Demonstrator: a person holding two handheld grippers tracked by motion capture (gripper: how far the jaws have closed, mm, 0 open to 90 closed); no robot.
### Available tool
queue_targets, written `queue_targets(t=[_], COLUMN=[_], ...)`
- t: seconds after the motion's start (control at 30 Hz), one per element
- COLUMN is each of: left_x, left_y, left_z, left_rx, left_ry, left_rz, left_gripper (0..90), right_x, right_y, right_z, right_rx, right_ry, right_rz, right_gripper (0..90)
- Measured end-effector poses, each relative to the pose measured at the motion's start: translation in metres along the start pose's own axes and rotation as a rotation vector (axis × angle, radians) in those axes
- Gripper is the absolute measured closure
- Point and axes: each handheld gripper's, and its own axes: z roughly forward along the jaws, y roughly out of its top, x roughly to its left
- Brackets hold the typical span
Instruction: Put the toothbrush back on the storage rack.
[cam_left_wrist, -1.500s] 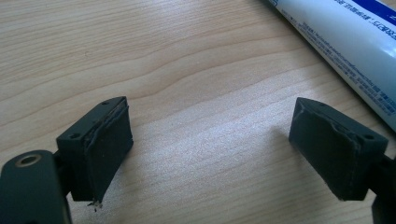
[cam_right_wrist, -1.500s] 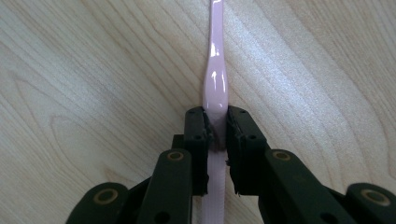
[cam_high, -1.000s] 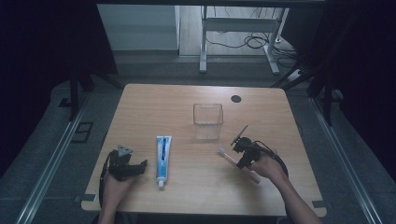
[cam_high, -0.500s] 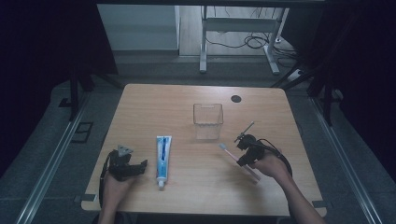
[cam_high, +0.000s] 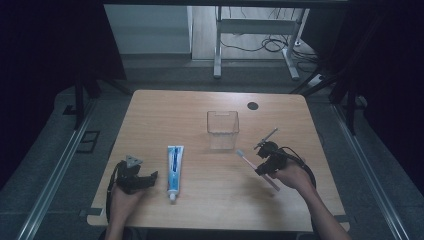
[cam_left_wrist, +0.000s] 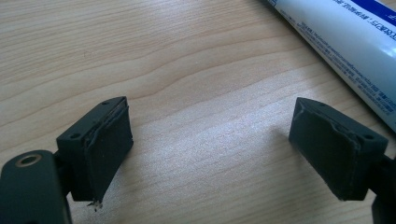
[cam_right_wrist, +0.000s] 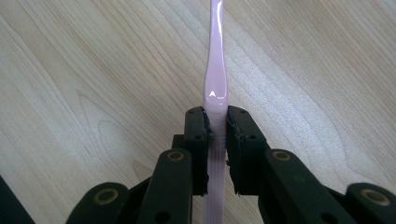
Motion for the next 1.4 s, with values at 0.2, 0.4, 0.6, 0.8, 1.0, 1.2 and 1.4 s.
queue_targets(t=[0.2,0.4,0.6,0.8,1.0,1.2,1.4], left_x=[0.0,0.0,0.0,0.0,0.0,0.0,0.0], left_y=[0.0,0.0,0.0,0.0,0.0,0.0,0.0], left_z=[0.0,0.0,0.0,0.0,0.0,0.0,0.0], left_rx=[0.0,0.0,-0.001,-0.002,-0.004,-0.003,-0.002], left_ry=[0.0,0.0,0.0,0.0,0.001,0.0,0.001], left_rz=[0.0,0.0,0.0,-0.002,-0.004,-0.003,0.002], left_gripper=[13.1,13.1,13.1,13.1,13.1,13.1,13.1], right_x=[-0.001,-0.001,-0.001,0.001,0.002,0.004,0.004], right_y=[0.0,0.002,0.005,0.009,0.015,0.021,0.027], right_z=[-0.006,-0.012,-0.019,-0.03,-0.039,-0.044,-0.047], right_rx=[-0.019,-0.041,-0.066,-0.096,-0.127,-0.153,-0.18], right_ry=[0.006,0.014,0.014,0.009,-0.001,-0.006,-0.006], right_rz=[0.001,0.001,-0.003,-0.002,-0.012,-0.012,-0.009], right_gripper=[78.0,78.0,78.1,78.1,78.1,78.0,78.1])
